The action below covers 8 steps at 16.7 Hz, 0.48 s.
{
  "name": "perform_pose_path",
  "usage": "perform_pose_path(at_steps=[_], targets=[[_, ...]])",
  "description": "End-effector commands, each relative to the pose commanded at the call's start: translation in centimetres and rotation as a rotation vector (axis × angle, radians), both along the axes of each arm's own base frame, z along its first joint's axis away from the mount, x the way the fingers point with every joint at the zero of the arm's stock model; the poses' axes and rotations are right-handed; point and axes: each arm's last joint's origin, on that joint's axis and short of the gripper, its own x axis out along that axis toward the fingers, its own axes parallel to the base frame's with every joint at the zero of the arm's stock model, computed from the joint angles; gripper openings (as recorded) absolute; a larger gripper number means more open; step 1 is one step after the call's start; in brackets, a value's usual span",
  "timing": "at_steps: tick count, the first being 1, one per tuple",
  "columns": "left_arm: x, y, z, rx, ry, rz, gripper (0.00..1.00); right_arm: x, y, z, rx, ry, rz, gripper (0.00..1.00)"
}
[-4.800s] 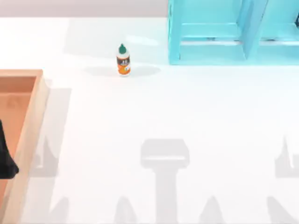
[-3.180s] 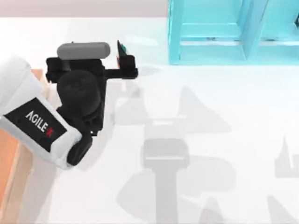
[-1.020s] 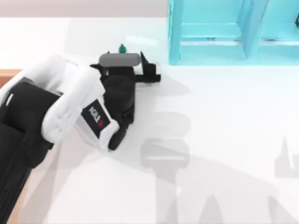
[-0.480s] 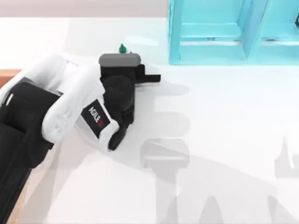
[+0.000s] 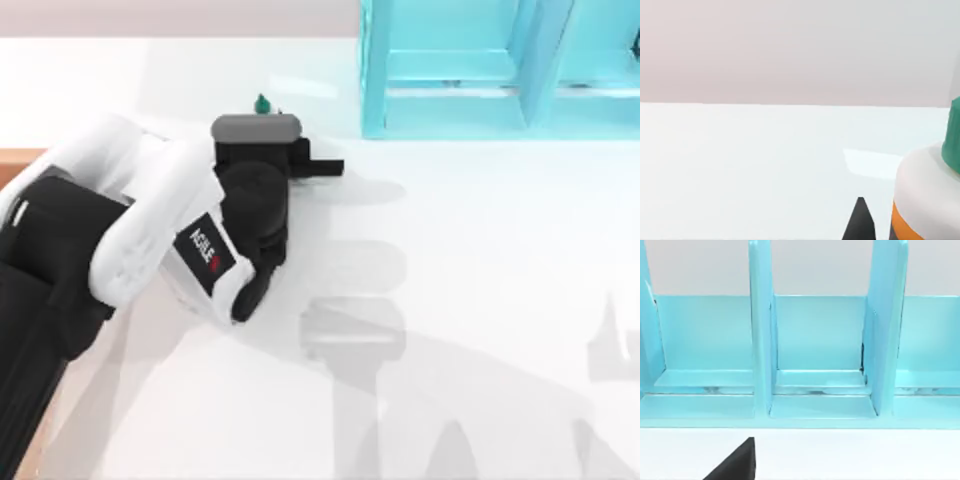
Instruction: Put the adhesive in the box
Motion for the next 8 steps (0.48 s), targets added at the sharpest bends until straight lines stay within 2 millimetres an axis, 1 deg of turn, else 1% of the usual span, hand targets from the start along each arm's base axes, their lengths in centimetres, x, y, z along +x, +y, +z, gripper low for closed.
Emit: perform_pose_path(at_steps=[2, 4, 5, 8], targets=[[-0.1, -0.1, 0.1, 0.001, 0.001, -0.004, 0.00, 0.0, 0.0, 0.0, 0.000, 0.000, 0.000, 1.00], [0.0, -0.1, 1.1, 0.006, 0.012, -0.003, 0.00, 0.0, 0.0, 0.0, 0.000, 0.000, 0.000, 1.00], [0.1, -0.1, 2.1, 0.007, 0.014, -0.003, 0.00, 0.0, 0.0, 0.0, 0.000, 0.000, 0.000, 1.00], [0.3, -0.2, 6.1, -0.008, -0.012, -0.001, 0.00, 0.0, 0.0, 0.0, 0.000, 0.000, 0.000, 1.00]])
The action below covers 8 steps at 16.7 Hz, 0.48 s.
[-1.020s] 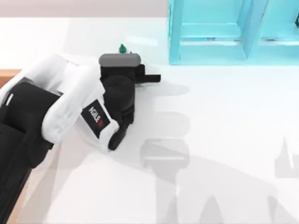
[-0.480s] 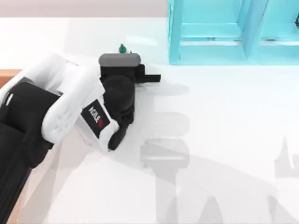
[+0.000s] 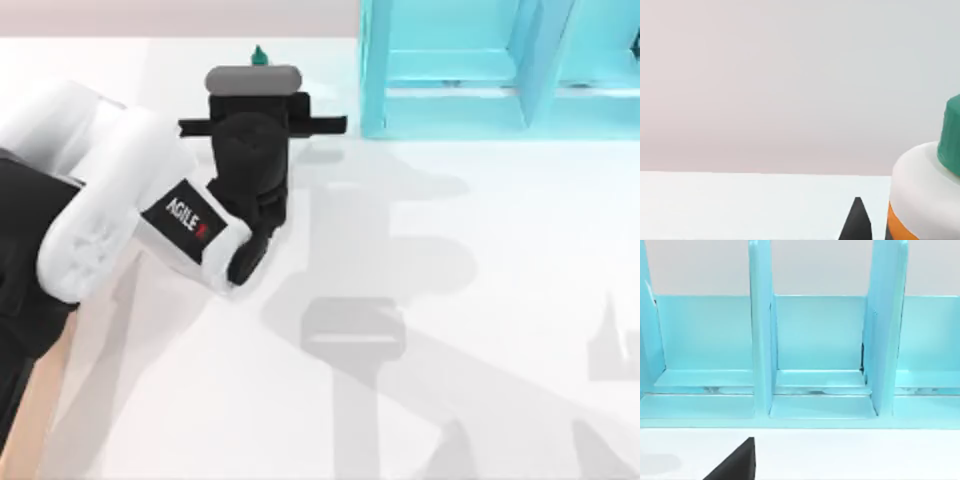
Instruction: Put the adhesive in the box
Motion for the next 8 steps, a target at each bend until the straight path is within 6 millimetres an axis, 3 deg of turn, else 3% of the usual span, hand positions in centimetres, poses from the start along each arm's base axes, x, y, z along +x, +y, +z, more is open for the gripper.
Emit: perform_pose_path(at_steps=[3, 8], targets=[[-0.2, 0.0, 3.3, 0.000, -0.001, -0.003, 0.00, 0.0, 0.0, 0.0, 0.000, 0.000, 0.000, 1.00], [-0.4, 0.1, 4.0, 0.008, 0.011, -0.003, 0.00, 0.0, 0.0, 0.0, 0.000, 0.000, 0.000, 1.00]])
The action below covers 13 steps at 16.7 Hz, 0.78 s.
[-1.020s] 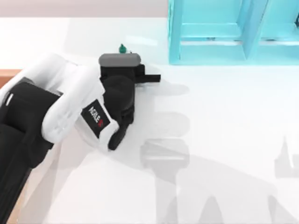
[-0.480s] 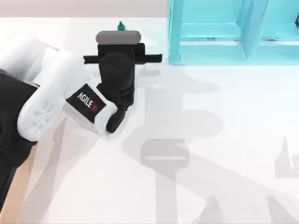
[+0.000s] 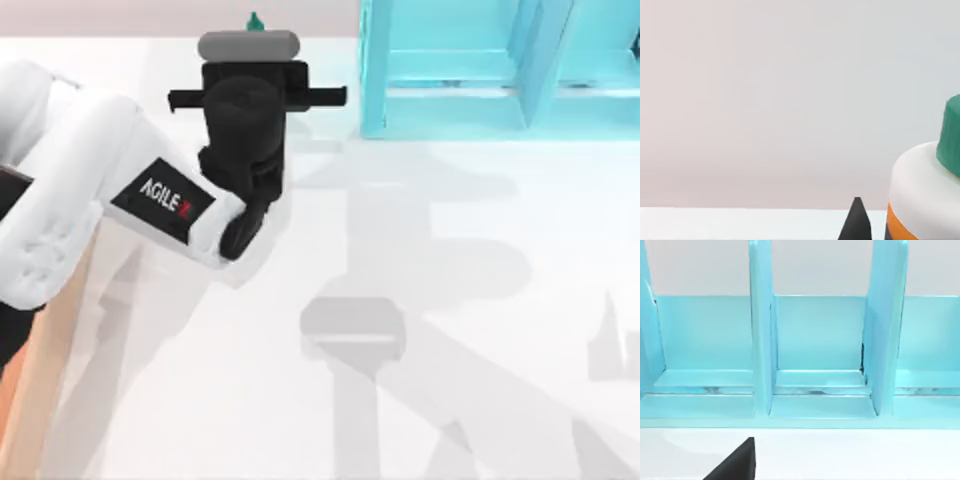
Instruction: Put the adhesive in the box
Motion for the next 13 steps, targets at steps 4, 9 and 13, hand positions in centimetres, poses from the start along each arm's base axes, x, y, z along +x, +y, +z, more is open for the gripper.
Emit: perform_pose_path(at_steps=[4, 9, 13], targets=[[0.3, 0.6, 0.1, -0.007, -0.013, -0.011, 0.00, 0.0, 0.0, 0.0, 0.000, 0.000, 0.000, 1.00], [1.5, 6.9, 1.0, -0.041, -0.077, -0.097, 0.00, 0.0, 0.0, 0.0, 0.000, 0.000, 0.000, 1.00], [1.3, 14.9, 1.5, -0.045, -0.137, -0.214, 0.00, 0.0, 0.0, 0.0, 0.000, 0.000, 0.000, 1.00]])
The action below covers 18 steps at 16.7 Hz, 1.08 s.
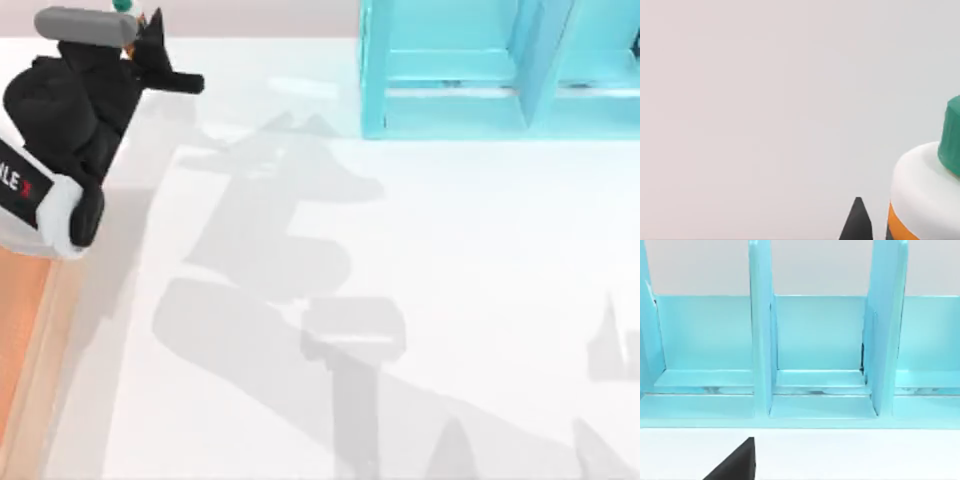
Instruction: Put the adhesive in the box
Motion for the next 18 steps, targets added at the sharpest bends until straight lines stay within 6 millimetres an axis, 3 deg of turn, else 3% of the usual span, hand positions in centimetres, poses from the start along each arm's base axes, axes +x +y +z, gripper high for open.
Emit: perform_pose_path(at_steps=[5, 10, 14, 18], targets=[[-3.2, 10.8, 0.4, 0.048, -0.046, -0.163, 0.00, 0.0, 0.0, 0.0, 0.000, 0.000, 0.000, 1.00], [-9.2, 19.8, 0.2, 0.123, -0.031, -0.315, 0.00, 0.0, 0.0, 0.0, 0.000, 0.000, 0.000, 1.00], [-14.8, 24.6, -0.5, 0.154, 0.021, -0.421, 0.00, 0.0, 0.0, 0.0, 0.000, 0.000, 0.000, 1.00], [-19.7, 27.5, -1.3, 0.152, 0.066, -0.499, 0.00, 0.0, 0.0, 0.0, 0.000, 0.000, 0.000, 1.00]])
